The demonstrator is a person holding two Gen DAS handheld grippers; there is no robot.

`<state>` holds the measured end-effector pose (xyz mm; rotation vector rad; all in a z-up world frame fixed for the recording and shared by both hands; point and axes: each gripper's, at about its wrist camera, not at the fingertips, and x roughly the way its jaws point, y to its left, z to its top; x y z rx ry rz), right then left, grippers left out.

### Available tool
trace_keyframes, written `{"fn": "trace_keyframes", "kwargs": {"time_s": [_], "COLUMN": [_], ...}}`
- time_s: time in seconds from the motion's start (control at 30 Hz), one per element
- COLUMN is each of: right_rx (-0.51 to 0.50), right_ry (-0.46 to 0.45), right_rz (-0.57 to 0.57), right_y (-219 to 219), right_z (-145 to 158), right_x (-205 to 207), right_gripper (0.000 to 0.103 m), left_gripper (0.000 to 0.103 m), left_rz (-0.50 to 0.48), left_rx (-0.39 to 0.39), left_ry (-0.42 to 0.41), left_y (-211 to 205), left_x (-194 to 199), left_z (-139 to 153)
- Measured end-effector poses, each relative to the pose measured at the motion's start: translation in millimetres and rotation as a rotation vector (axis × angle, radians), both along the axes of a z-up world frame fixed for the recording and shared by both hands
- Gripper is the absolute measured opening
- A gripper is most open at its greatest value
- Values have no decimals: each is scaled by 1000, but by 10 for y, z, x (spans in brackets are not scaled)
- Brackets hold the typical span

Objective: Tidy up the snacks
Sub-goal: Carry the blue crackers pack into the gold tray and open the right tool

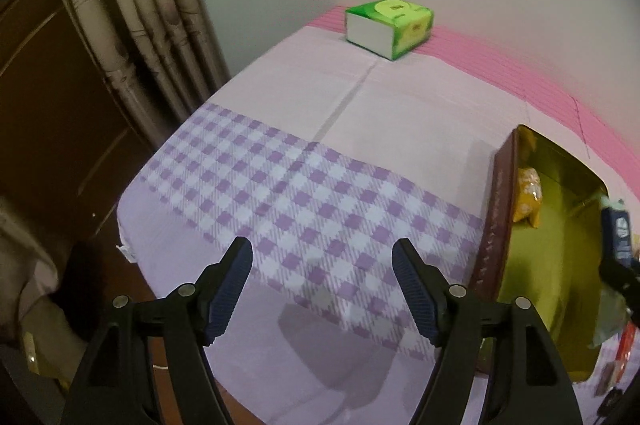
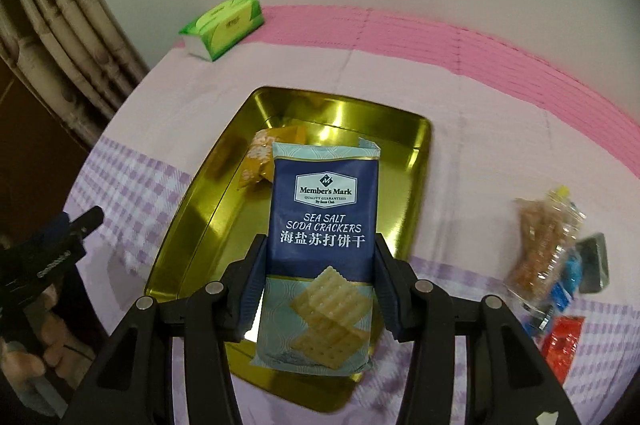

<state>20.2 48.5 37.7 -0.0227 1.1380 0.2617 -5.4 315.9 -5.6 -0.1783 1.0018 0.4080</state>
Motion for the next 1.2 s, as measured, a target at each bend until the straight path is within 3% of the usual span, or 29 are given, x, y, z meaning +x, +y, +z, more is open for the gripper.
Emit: {"fn": "trace_keyframes", "kwargs": {"time_s": [0.4,1.2], "right_rx": [-8,55], "right_ry": [82,159], "right_rz": [6,-8], "right_y": [374,653], "right_z": [-395,-643], "right_x": [66,100], "right_gripper": [46,47], "left_gripper": [74,75], "left_rz": [6,20], "left_rx": [-17,-49], "left_ry": [11,11], "left_y": [24,21], "left_x": [17,1], "left_z": [-47,-67]}}
